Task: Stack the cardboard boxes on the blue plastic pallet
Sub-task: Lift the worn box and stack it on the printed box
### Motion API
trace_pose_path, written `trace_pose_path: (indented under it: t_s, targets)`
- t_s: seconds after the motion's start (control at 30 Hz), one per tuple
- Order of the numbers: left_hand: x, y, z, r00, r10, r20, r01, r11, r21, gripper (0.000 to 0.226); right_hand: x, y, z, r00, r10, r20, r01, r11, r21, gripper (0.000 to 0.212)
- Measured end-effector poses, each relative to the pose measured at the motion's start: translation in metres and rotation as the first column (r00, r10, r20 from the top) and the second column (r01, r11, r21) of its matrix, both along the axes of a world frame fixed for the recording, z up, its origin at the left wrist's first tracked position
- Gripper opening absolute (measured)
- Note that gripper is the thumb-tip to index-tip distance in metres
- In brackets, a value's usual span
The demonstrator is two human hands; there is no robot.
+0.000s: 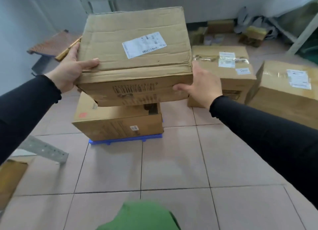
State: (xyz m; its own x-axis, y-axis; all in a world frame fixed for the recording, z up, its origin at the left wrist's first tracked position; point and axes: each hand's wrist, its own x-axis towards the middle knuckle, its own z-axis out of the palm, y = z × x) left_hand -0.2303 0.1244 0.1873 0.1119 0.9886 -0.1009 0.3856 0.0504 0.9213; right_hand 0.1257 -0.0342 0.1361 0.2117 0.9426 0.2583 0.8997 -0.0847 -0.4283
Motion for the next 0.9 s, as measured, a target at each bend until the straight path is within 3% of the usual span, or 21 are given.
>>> trace_pose_path:
  t_s: [0.17,0.4,0.53,0.67,0.77,0.9]
  targets:
    - [-0.063,0.016,-0.021,0.996,0.073,-0.056,-0.080,0.988,-0.135,0.126,-0.058,0.027,-0.013,0.997,0.050,0.050,-0.046,0.996,-0.071,0.074]
    - [-0.090,0.029,-0.043,0.991,0.101,-0.087,-0.117,0.973,-0.200,0.096,-0.088,0.043,-0.022,0.993,0.074,0.092,-0.063,0.991,-0.117,0.073]
    - [-0.096,0.036,-0.047,0.989,0.088,-0.116,-0.110,0.972,-0.206,0.100,-0.092,0.043,-0.032,0.992,0.065,0.105,-0.050,0.988,-0.146,0.077]
    - [-0.092,0.037,-0.043,0.968,0.037,-0.250,-0.090,0.975,-0.202,0.114,-0.088,0.038,-0.034,0.983,0.078,0.166,-0.051,0.986,-0.157,0.076]
    - [-0.078,0.041,-0.025,0.885,0.026,-0.466,-0.071,0.994,-0.080,0.108,-0.073,0.039,-0.035,0.975,0.128,0.184,-0.094,0.978,-0.184,0.071]
    - [-0.028,0.037,0.001,0.689,0.000,-0.725,0.142,0.981,0.135,0.089,-0.036,0.037,-0.029,0.968,0.191,0.165,-0.140,0.950,-0.279,0.073]
